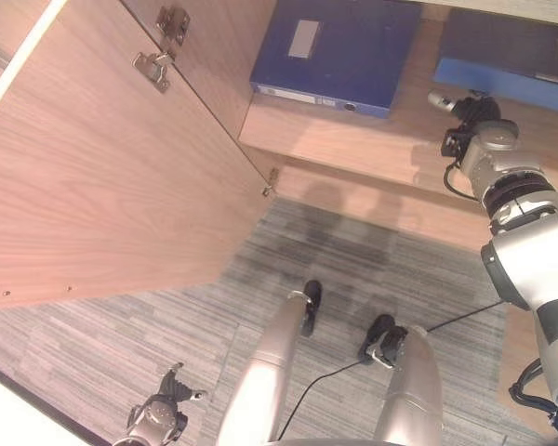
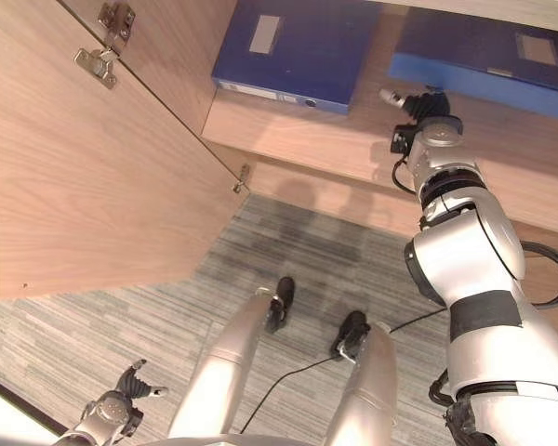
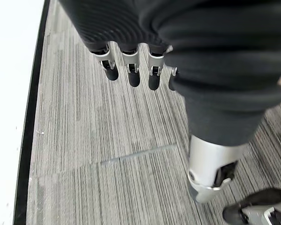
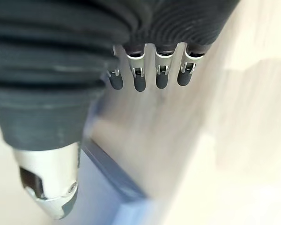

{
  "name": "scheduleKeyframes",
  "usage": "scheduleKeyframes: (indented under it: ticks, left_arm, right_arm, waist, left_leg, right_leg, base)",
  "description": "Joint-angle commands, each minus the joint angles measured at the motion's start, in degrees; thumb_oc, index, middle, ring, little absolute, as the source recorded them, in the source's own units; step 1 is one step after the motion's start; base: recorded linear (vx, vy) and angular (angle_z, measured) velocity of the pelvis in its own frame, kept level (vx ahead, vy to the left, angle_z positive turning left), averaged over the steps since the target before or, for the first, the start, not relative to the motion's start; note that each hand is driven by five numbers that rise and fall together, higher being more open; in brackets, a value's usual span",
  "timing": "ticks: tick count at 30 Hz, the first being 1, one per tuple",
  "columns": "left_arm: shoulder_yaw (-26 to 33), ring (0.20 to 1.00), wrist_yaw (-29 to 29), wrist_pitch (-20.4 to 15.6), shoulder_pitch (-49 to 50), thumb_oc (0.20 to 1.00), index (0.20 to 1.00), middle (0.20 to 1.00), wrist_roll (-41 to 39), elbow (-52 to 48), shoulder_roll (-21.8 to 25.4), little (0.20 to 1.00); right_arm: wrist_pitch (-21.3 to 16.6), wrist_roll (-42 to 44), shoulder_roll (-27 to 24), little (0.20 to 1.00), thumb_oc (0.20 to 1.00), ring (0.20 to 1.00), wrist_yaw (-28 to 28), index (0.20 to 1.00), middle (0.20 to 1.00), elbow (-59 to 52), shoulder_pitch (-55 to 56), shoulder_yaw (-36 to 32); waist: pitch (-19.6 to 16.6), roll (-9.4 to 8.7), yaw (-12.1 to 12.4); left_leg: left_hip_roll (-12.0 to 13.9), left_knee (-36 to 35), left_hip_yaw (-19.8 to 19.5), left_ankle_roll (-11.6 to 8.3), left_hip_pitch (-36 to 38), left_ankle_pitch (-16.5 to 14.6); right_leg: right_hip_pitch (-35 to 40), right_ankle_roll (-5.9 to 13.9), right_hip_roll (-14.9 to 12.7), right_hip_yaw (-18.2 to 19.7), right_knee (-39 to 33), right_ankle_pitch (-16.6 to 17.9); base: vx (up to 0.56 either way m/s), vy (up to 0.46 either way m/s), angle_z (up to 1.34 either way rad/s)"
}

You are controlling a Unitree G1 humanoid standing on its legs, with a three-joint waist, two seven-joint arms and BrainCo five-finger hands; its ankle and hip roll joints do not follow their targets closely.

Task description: Put the empty folder in the office cabinet

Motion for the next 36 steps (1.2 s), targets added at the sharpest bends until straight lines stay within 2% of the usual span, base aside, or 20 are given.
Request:
scheduleKeyframes:
  ticks: [1, 2, 6, 12, 14, 20, 27, 31, 32, 36]
  left_arm:
    - [-1.7, 1.000, 1.0, 0.7, -1.7, 1.000, 1.000, 1.000, 4.6, 8.5, 2.3, 1.000]
    - [-1.7, 1.000, 0.2, 0.4, -2.0, 1.000, 1.000, 1.000, 4.8, 8.2, 3.2, 1.000]
    - [-0.2, 1.000, -1.2, 0.2, -1.0, 1.000, 1.000, 1.000, 4.6, 7.1, 4.4, 1.000]
    - [0.7, 1.000, -2.4, 0.4, -0.1, 1.000, 1.000, 1.000, 4.5, 6.1, 5.3, 1.000]
    - [1.3, 1.000, -3.2, 0.3, 0.5, 1.000, 1.000, 1.000, 4.7, 5.2, 5.9, 1.000]
    - [2.2, 1.000, -4.2, 0.3, 0.1, 1.000, 1.000, 1.000, 4.6, 3.5, 6.1, 1.000]
    - [1.8, 1.000, -4.7, 0.1, -2.1, 1.000, 1.000, 1.000, 5.0, 3.9, 6.0, 1.000]
    - [1.3, 1.000, -5.4, 0.4, -2.7, 1.000, 1.000, 1.000, 5.7, 6.4, 5.3, 1.000]
    - [1.3, 1.000, -5.4, 0.4, -2.8, 1.000, 1.000, 1.000, 5.7, 6.4, 5.3, 1.000]
    - [1.5, 1.000, -6.7, 0.8, -3.3, 1.000, 1.000, 1.000, 7.0, 8.7, 4.8, 1.000]
  right_arm:
    - [-0.6, -11.9, -1.9, 1.000, 1.000, 1.000, 1.5, 1.000, 1.000, -0.4, 0.6, 3.5]
    - [0.7, -17.9, -2.6, 1.000, 1.000, 1.000, 4.0, 1.000, 1.000, 1.2, 0.4, 6.6]
    - [1.3, -27.4, -4.8, 1.000, 1.000, 1.000, 7.3, 1.000, 1.000, 1.5, 1.7, 11.5]
    - [1.9, -32.8, -5.6, 1.000, 1.000, 1.000, 10.1, 1.000, 1.000, 1.3, 3.9, 13.2]
    - [1.9, -37.2, -5.9, 1.000, 1.000, 1.000, 12.1, 1.000, 1.000, 0.9, 5.5, 14.9]
    - [2.3, -44.3, -3.9, 1.000, 1.000, 1.000, 13.1, 1.000, 1.000, 0.3, 11.2, 15.7]
    - [3.2, -47.6, -0.8, 1.000, 1.000, 1.000, 12.8, 1.000, 1.000, -0.3, 17.5, 12.3]
    - [3.7, -50.3, 0.9, 1.000, 1.000, 1.000, 12.2, 1.000, 1.000, 0.3, 20.0, 11.1]
    - [3.7, -50.3, 0.9, 1.000, 1.000, 1.000, 12.2, 1.000, 1.000, 0.3, 20.0, 11.1]
    - [3.7, -51.2, 2.0, 1.000, 1.000, 1.000, 12.4, 1.000, 1.000, 0.1, 24.7, 8.2]
  waist:
    - [2.2, -1.88, 0.4]
    - [2.2, -2.05, 0.8]
    - [2.7, -2.14, 0.8]
    - [3.1, -1.79, 0.8]
    - [3.4, -1.54, 0.8]
    - [4.0, -1.42, 0.3]
    - [5.0, -2.04, 0.0]
    - [5.0, -2.49, -0.4]
    - [5.1, -2.44, -0.5]
    - [4.0, -2.53, -1.0]
  left_leg:
    - [2.6, -3.9, 1.6, 1.32, 5.3, -4.3]
    - [2.4, -5.2, 1.3, 1.06, 5.8, -3.9]
    - [2.4, -6.5, 1.4, 0.97, 6.5, -3.1]
    - [2.4, -7.1, 1.5, 0.94, 6.9, -2.8]
    - [2.4, -7.2, 1.6, 0.98, 7.0, -2.7]
    - [2.4, -9.4, 1.7, 0.80, 9.1, -2.0]
    - [2.3, -19.7, 0.4, -0.84, 17.7, 2.2]
    - [2.6, -28.5, -0.9, -2.14, 26.2, 5.6]
    - [2.6, -28.6, -0.9, -2.15, 26.3, 5.6]
    - [3.3, -37.0, -2.6, -3.69, 35.7, 9.1]
  right_leg:
    - [5.5, -1.70, -0.2, -0.4, -6.2, 0.6]
    - [6.0, -1.48, -0.3, -0.7, -7.2, 0.8]
    - [6.7, -1.15, -0.4, -1.0, -8.2, 1.6]
    - [7.0, -0.88, -0.3, -0.9, -8.7, 2.1]
    - [7.1, -0.75, -0.4, -0.8, -8.9, 2.4]
    - [8.8, -0.10, -0.1, -1.2, -11.0, 3.5]
    - [17.8, 2.02, 1.2, -3.8, -20.3, 7.0]
    - [26.6, 3.11, 2.5, -5.7, -28.9, 9.4]
    - [26.8, 3.11, 2.5, -5.8, -29.0, 9.4]
    - [37.1, 3.94, 4.5, -8.2, -38.0, 10.9]
  base:
    - [-0.03, -0.038, -0.02]
    - [-0.03, -0.037, -0.01]
    - [-0.01, -0.010, 0.00]
    - [0.00, 0.000, 0.00]
    - [0.00, 0.000, 0.00]
    - [-0.01, -0.006, 0.00]
    - [-0.02, -0.062, 0.00]
    - [0.02, -0.095, 0.04]
    - [0.05, -0.116, 0.09]
    - [0.06, -0.129, 0.10]
